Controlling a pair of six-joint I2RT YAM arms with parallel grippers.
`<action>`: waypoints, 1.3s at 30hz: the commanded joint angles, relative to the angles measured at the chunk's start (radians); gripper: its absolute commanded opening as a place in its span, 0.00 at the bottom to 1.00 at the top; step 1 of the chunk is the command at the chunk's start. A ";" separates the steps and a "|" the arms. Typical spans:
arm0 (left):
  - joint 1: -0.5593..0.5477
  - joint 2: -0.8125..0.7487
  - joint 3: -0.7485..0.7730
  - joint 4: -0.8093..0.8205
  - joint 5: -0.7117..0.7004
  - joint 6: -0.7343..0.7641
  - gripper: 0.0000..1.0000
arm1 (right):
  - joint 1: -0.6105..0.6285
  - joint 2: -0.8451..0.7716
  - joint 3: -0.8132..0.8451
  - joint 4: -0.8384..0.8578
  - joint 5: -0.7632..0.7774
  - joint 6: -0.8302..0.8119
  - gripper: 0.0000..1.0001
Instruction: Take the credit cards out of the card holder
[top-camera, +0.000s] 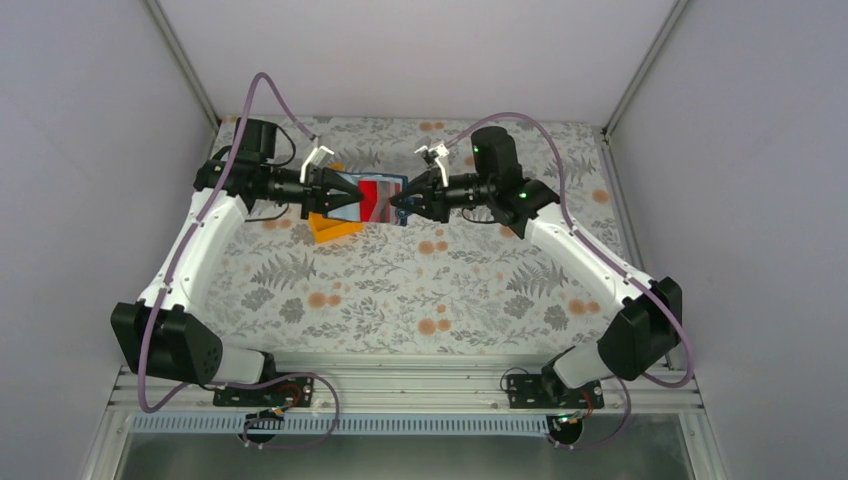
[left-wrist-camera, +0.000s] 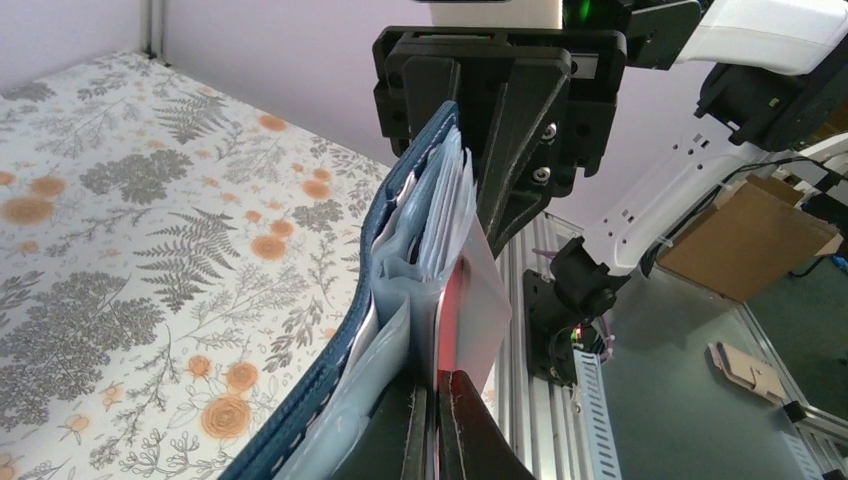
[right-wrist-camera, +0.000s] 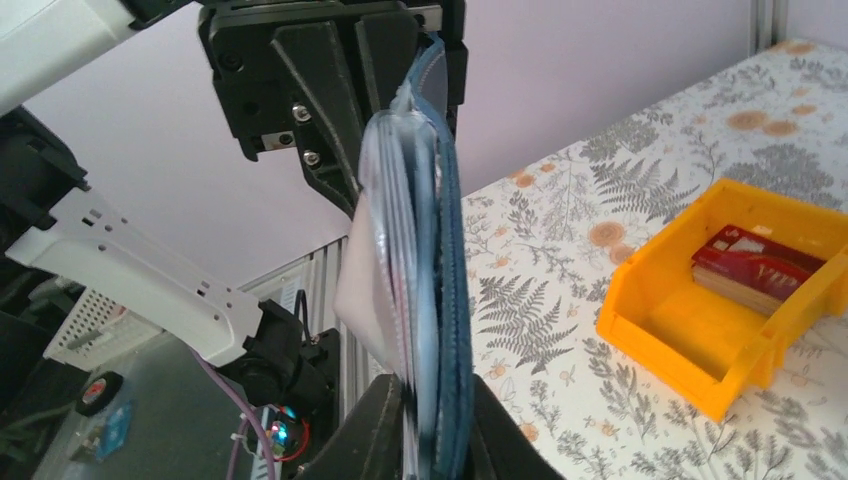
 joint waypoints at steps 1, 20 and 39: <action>0.023 -0.022 0.025 0.004 0.049 0.026 0.02 | -0.037 -0.036 -0.014 -0.011 -0.016 -0.041 0.13; 0.030 -0.017 0.011 0.035 -0.013 0.000 0.02 | -0.061 -0.042 -0.005 -0.061 -0.071 -0.081 0.06; 0.039 0.012 0.019 0.017 -0.042 0.014 0.02 | -0.095 -0.052 0.021 -0.101 -0.118 -0.110 0.04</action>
